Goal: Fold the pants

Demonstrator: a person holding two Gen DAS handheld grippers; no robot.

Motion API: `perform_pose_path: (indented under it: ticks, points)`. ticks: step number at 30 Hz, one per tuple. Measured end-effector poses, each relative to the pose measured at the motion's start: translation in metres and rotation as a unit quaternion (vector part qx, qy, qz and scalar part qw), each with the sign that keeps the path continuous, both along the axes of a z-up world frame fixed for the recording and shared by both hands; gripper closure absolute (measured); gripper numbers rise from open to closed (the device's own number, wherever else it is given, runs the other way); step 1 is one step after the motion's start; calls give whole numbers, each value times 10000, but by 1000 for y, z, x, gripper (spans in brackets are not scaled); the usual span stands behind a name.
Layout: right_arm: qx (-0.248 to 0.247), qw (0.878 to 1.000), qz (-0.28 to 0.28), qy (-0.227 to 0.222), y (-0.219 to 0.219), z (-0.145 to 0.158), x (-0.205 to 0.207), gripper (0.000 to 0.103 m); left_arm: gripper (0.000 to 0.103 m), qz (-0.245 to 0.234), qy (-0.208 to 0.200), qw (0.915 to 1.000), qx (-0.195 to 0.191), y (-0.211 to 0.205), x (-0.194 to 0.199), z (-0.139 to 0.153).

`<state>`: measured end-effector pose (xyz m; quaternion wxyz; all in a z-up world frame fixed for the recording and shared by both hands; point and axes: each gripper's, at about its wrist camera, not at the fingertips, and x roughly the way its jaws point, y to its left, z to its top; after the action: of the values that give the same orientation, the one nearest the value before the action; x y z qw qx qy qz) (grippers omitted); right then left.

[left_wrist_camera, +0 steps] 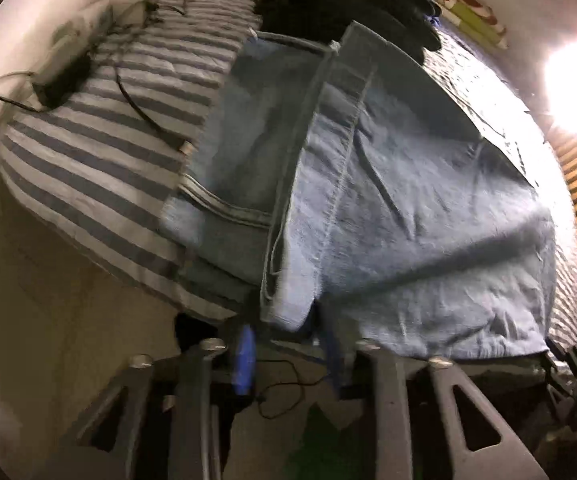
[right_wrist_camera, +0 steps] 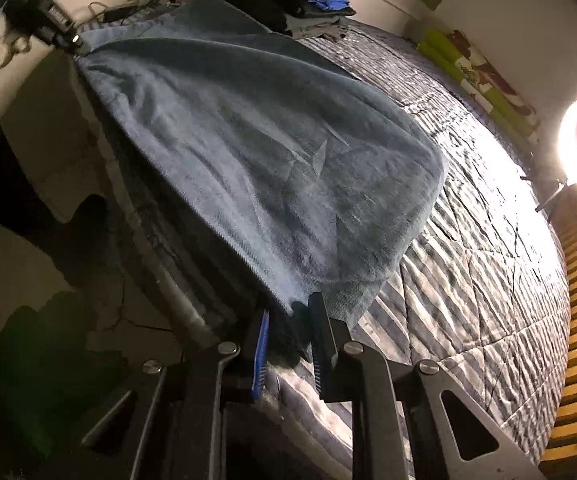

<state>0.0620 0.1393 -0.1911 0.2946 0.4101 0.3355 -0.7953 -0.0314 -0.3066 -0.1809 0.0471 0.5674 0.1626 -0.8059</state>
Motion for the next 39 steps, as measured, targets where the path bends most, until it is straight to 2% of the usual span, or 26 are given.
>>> perform_pose_path:
  ticks: [2, 4, 7, 10, 13, 15, 17, 18, 19, 20, 21, 22, 24, 27, 30, 31, 32, 33, 36, 38, 39]
  points:
    - [-261, 9995, -41, -186, 9, 12, -2, 87, 67, -64, 387, 9985, -377, 8, 3, 30]
    - [-907, 9942, -141, -568, 22, 31, -8, 86, 66, -402, 823, 9952, -357, 26, 0, 59]
    - [-1901, 9764, -590, -840, 37, 55, -32, 86, 66, -945, 1066, 9891, -372, 66, -28, 78]
    - [-2374, 9619, -1043, -872, 34, 56, -60, 86, 66, -1469, 931, 9845, -203, 106, -71, 71]
    - [-2331, 9606, -1163, -964, 17, 38, -77, 86, 66, -1861, 734, 9798, -24, 138, -114, 47]
    - [-2125, 9629, -1197, -1152, 10, 17, -82, 86, 66, -1977, 688, 9776, -201, 149, -133, 31]
    - [-1762, 9701, -1199, -1156, 9, 1, -80, 86, 67, -1820, 507, 9808, -480, 143, -156, 8]
    - [-1551, 9750, -1153, -1094, 10, -7, -76, 86, 69, -1720, 430, 9814, -738, 137, -161, -1]
    - [-1542, 9775, -1047, -984, 14, -8, -71, 86, 79, -1537, 413, 9784, -1315, 128, -168, -8]
    - [-1500, 9793, -980, -939, 18, -8, -67, 86, 86, -1371, 460, 9757, -1644, 120, -172, -9]
    - [-1460, 9798, -949, -980, 20, -6, -67, 86, 90, -1184, 530, 9770, -1694, 112, -174, -7]
    - [-1454, 9792, -956, -1044, 21, -5, -67, 86, 90, -935, 636, 9844, -1345, 100, -174, 0]
    - [-1479, 9773, -984, -1158, 24, -2, -70, 86, 88, -797, 781, 9849, -1320, 96, -172, 10]
    - [-1796, 9702, -1069, -1223, 22, 13, -77, 86, 85, -1106, 923, 9870, -716, 111, -166, 20]
    - [-2087, 9644, -1002, -1276, 11, 24, -87, 86, 83, -1759, 887, 9801, -250, 140, -150, 18]
    - [-2107, 9645, -954, -1275, 5, 26, -88, 86, 83, -2021, 839, 9756, 156, 150, -142, 14]
    - [-2075, 9660, -876, -1269, -2, 25, -89, 86, 83, -2199, 793, 9715, 386, 156, -136, 10]
    - [-2045, 9671, -840, -1259, -7, 24, -90, 86, 82, -2351, 764, 9679, 455, 163, -130, 5]
    - [-1813, 9708, -757, -1378, -22, 9, -87, 86, 83, -2583, 531, 9632, -524, 179, -119, -21]
    - [-1526, 9766, -719, -1334, -24, -2, -82, 86, 80, -2326, 596, 9699, -413, 165, -115, -18]
    - [-1472, 9784, -692, -1276, -22, -4, -78, 86, 80, -2120, 608, 9739, -543, 156, -114, -14]
